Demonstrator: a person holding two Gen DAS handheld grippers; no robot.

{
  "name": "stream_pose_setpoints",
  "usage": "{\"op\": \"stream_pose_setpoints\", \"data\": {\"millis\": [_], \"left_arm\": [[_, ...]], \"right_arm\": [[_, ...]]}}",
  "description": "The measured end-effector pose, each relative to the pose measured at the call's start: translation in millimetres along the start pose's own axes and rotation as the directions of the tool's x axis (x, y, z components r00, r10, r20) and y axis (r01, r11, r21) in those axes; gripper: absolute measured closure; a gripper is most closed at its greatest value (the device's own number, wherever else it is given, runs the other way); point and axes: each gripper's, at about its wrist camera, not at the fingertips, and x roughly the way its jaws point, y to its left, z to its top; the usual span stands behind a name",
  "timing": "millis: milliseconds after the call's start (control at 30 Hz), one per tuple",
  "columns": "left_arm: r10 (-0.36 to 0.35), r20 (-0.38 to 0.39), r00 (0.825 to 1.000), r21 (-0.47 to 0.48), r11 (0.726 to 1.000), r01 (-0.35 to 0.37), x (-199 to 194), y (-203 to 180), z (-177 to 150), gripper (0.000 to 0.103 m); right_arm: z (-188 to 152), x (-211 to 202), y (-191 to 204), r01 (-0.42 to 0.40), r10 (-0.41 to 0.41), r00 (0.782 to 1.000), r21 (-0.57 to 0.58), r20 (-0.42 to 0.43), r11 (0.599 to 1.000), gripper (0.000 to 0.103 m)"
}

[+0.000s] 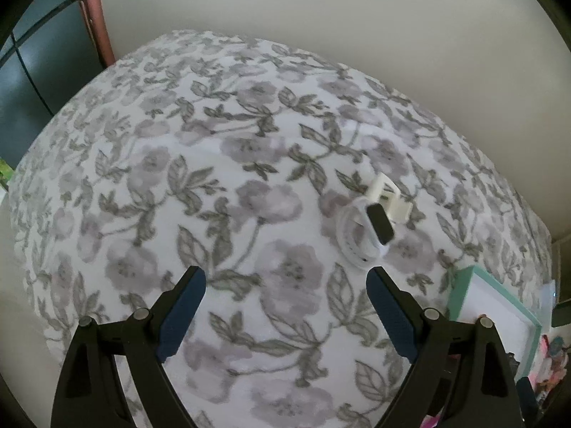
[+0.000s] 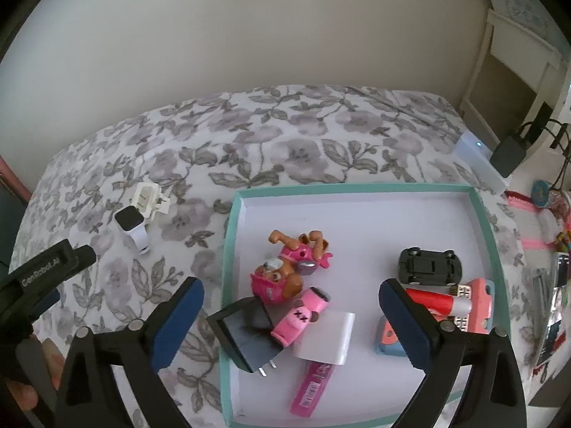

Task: Organize rigid objects
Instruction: 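Move both tools back toward the white smartwatch and white clip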

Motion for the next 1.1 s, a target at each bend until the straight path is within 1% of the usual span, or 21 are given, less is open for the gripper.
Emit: {"op": "stream_pose_setpoints", "data": {"millis": [100, 200, 433, 600, 733, 933, 1000, 1100], "left_arm": [[0.021, 0.019, 1.0, -0.013, 1.0, -0.021, -2.1, 8.4, 4.3, 0.011], [0.024, 0.029, 0.999, -0.027, 0.999, -0.023, -2.2, 16.0, 7.5, 0.011], [-0.002, 0.002, 1.0, -0.055, 0.998, 0.002, 8.9, 26.2, 13.5, 0.011], [-0.055, -0.019, 0.998, -0.039, 0.998, 0.055, 15.9, 16.4, 19.2, 0.011], [-0.12, -0.039, 0.992, -0.029, 0.992, 0.119, 23.9, 1.8, 22.7, 0.011], [-0.189, -0.051, 0.981, -0.003, 0.982, 0.189, 35.5, -25.1, 28.5, 0.011], [-0.201, -0.054, 0.978, 0.008, 0.979, 0.202, 40.7, -31.0, 30.0, 0.011], [-0.199, -0.064, 0.978, 0.02, 0.979, 0.201, 49.5, -35.8, 32.0, 0.011]], "right_arm": [[0.0, 0.8, 6.5, -0.023, 0.023, 1.0, -0.011, 0.002, 1.0, 0.0], [0.3, 2.0, 13.9, -0.04, 0.04, 0.999, -0.024, 0.006, 0.999, 0.0], [5.2, 5.7, 27.0, -0.078, 0.079, 0.997, -0.036, 0.016, 0.996, 0.0], [9.2, 13.5, 38.7, -0.084, 0.085, 0.996, -0.062, 0.009, 0.995, 0.0], [13.5, 21.4, 40.0, -0.085, 0.085, 0.996, -0.059, 0.0, 0.995, 0.0], [23.3, 30.1, 37.6, -0.076, 0.077, 0.997, -0.053, 0.006, 0.996, 0.0], [27.8, 33.7, 37.0, -0.075, 0.076, 0.997, -0.052, 0.006, 0.996, 0.0], [33.3, 38.1, 36.5, -0.071, 0.071, 0.997, -0.051, 0.008, 0.996, 0.0]]}}
